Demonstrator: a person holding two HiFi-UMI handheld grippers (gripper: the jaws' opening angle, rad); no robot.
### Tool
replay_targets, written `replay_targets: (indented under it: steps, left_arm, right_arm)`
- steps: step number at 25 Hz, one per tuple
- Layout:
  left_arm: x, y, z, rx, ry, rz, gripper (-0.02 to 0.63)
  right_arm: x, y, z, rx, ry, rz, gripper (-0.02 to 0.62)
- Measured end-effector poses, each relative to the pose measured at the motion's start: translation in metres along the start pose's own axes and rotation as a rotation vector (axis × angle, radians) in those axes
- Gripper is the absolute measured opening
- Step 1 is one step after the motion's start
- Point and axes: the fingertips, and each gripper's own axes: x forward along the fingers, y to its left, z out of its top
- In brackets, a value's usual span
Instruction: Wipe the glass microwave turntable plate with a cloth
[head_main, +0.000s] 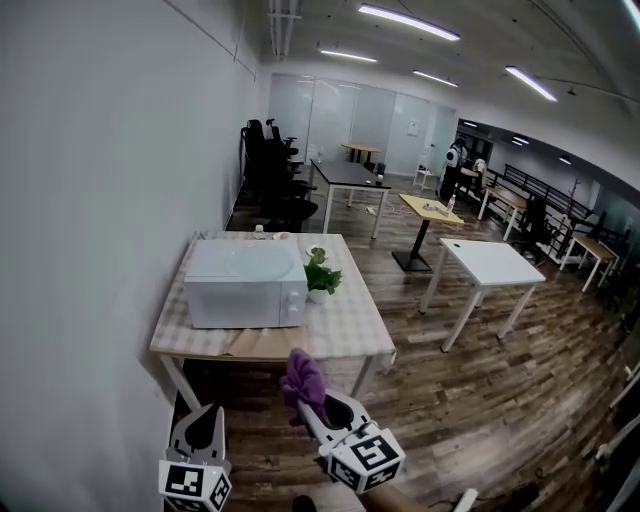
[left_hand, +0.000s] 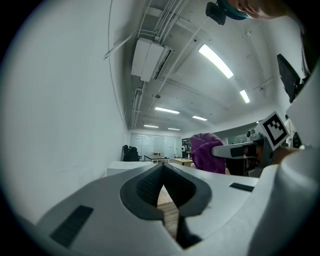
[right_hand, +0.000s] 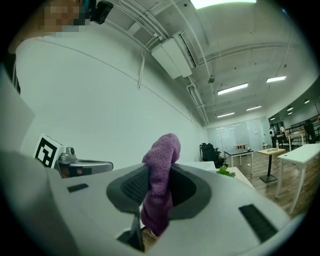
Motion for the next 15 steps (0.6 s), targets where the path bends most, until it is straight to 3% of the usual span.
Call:
replay_targets:
  steps: [8,15]
  left_arm:
    - [0.086,0.004,-0.005,-0.05,0.036,0.031,0.008]
    - [0.135,-0.015,-0.001,-0.017,0.043,0.021,0.008]
  right_arm:
    - [0.039,-0.073,0.004,0.03,-0.001,0.038,0.098]
    - [0.05,-0.125,0.004,0.059,-0.014,0.046,0.098]
